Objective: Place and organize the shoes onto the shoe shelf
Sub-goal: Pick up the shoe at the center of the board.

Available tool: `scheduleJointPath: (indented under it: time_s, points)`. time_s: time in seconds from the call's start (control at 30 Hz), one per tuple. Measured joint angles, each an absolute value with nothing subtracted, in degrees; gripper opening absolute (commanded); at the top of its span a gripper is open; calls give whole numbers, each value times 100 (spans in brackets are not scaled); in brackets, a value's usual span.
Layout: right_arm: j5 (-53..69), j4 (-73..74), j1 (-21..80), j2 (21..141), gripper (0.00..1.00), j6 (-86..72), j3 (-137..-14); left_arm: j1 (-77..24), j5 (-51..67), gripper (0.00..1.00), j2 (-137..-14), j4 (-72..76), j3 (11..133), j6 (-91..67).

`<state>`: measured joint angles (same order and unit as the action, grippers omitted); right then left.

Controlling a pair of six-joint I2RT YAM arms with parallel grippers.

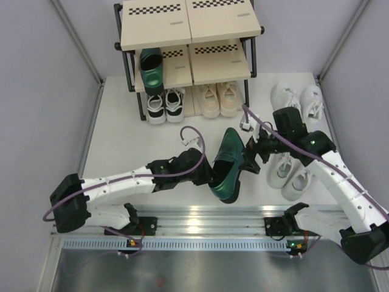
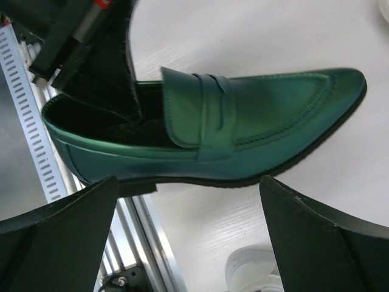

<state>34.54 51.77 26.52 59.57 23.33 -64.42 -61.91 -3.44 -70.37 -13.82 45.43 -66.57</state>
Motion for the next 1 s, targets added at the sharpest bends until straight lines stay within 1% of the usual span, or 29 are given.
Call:
scheduleJointPath:
  time_s: [0.17, 0.33, 0.4, 0.5, 0.53, 0.6, 0.63, 0.7, 0.73, 0.8, 0.83, 0.9, 0.93, 1.0]
  points:
    - [2943, 4864, 3315, 5924, 99, 2733, -6375, -6206, -274, 0, -7599, -760, 4543, -7098]
    - [2397, 4466, 3874, 5937, 98, 3264, -6180, -6257, -169, 0, -7752, -593, 4565, -7275]
    - [2191, 4366, 3999, 5942, 97, 3420, -6101, -6272, -148, 0, -7752, -534, 4571, -7334]
    - [1863, 4115, 4112, 5942, 90, 3553, -5870, -6281, -128, 0, -7752, -460, 4578, -7389]
    - [1754, 4023, 4150, 5942, 84, 3581, -5769, -6285, -117, 0, -7752, -449, 4584, -7400]
    - [1518, 3844, 4224, 5972, 78, 3607, -5625, -6296, -117, 0, -7752, -447, 4587, -7411]
    - [1396, 3758, 4250, 6010, 70, 3616, -5583, -6307, -113, 0, -7752, -454, 4587, -7413]
    - [1162, 3634, 4287, 6099, 64, 3649, -5546, -6331, -113, 0, -7752, -449, 4587, -7428]
    - [1059, 3581, 4305, 6154, 59, 3653, -5546, -6346, -113, 0, -7752, -434, 4589, -7443]
    - [926, 3505, 4346, 6261, 52, 3651, -5546, -6355, -121, 0, -7752, -421, 4595, -7474]
    - [878, 3474, 4379, 6298, 42, 3656, -5546, -6355, -139, 0, -7752, -423, 4595, -7487]
    - [814, 3452, 4423, 6364, 30, 3642, -5544, -6351, -207, 0, -7749, -416, 4595, -7509]
    - [792, 3435, 4445, 6392, 19, 3642, -5535, -6348, -248, 0, -7747, -403, 4595, -7511]
    - [742, 3400, 4460, 6429, 11, 3658, -5513, -6342, -287, 0, -7736, -401, 4595, -7518]
